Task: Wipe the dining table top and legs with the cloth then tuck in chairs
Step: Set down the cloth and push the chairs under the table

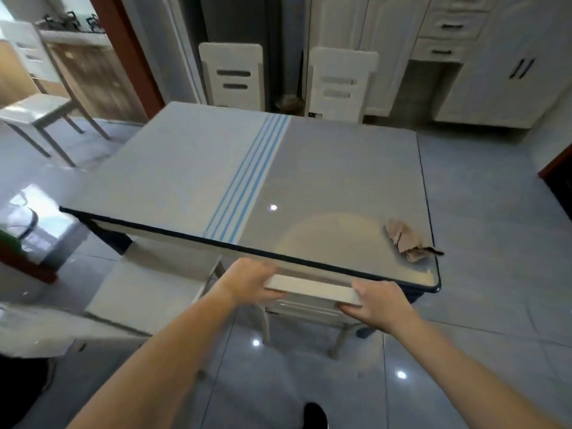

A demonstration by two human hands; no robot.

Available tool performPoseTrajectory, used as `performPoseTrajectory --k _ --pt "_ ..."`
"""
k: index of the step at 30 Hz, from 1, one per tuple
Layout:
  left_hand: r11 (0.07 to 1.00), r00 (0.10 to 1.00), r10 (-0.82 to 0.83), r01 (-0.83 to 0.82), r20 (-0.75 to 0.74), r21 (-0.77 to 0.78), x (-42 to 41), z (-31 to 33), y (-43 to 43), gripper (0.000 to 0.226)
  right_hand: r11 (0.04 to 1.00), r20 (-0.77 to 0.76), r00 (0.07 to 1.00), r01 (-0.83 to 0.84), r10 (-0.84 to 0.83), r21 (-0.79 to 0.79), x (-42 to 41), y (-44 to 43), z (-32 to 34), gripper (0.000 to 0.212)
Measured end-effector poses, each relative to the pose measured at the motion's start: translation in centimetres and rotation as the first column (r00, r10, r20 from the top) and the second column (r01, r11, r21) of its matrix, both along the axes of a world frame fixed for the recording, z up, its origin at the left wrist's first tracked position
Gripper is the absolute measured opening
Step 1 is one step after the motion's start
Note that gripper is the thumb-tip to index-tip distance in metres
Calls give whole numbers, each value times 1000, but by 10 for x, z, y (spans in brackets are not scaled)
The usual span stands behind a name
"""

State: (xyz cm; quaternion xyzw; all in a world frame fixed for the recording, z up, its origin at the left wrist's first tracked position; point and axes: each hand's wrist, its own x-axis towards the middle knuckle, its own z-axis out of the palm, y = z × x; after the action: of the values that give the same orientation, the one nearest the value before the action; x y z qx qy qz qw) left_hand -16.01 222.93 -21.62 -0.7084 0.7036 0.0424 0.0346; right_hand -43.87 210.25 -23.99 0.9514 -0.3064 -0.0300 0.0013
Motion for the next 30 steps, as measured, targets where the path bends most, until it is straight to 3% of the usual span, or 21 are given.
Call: performPoseTrajectory --k 2,4,5,7,9,10,12,15,18,19,24,27,30 --pt "996 995 82 -79 -60 52 -5 7 1 60 996 -54 999 3 1 86 2 0 7 80" --pt "983 975 177 -181 -135 -15 -13 8 11 64 994 -77 997 40 -32 103 5 4 17 76" --pt "964 956 227 -248 -187 -96 -19 5 21 59 997 -13 999 36 -35 62 6 8 22 70" --pt "857 866 311 -434 -392 -278 -34 -7 49 38 999 262 964 -42 48 -27 7 21 26 56" --pt "672 665 398 -680 -632 -292 -59 -12 84 23 996 521 852 -83 49 43 8 44 27 38" --pt "571 512 438 -793 -739 -212 -71 -16 104 17 978 564 826 -108 -10 176 10 55 25 30" --pt "408 163 507 -910 -846 69 -94 -33 145 5 865 490 855 -109 -169 489 14 75 8 25" --pt "214 -122 592 -929 -796 302 -126 -73 216 20 588 178 932 45 -315 807 25 92 -37 28" --pt "-32 -403 543 -887 -737 461 -154 -99 279 23 285 -76 928 189 -364 940 44 112 -65 26" --pt "-117 -478 502 -863 -721 491 -163 -104 299 28 255 -110 939 199 -326 946 51 119 -70 26" --pt "-446 -710 263 -690 -653 570 -217 -106 370 32 327 -63 998 51 27 944 101 155 -79 24" --pt "-558 -766 107 -573 -633 599 -235 -105 392 28 314 -25 992 -16 126 949 140 183 -76 23" --pt "-595 -777 6 -508 -629 622 -236 -111 415 34 285 5 985 -55 174 957 179 216 -77 22"
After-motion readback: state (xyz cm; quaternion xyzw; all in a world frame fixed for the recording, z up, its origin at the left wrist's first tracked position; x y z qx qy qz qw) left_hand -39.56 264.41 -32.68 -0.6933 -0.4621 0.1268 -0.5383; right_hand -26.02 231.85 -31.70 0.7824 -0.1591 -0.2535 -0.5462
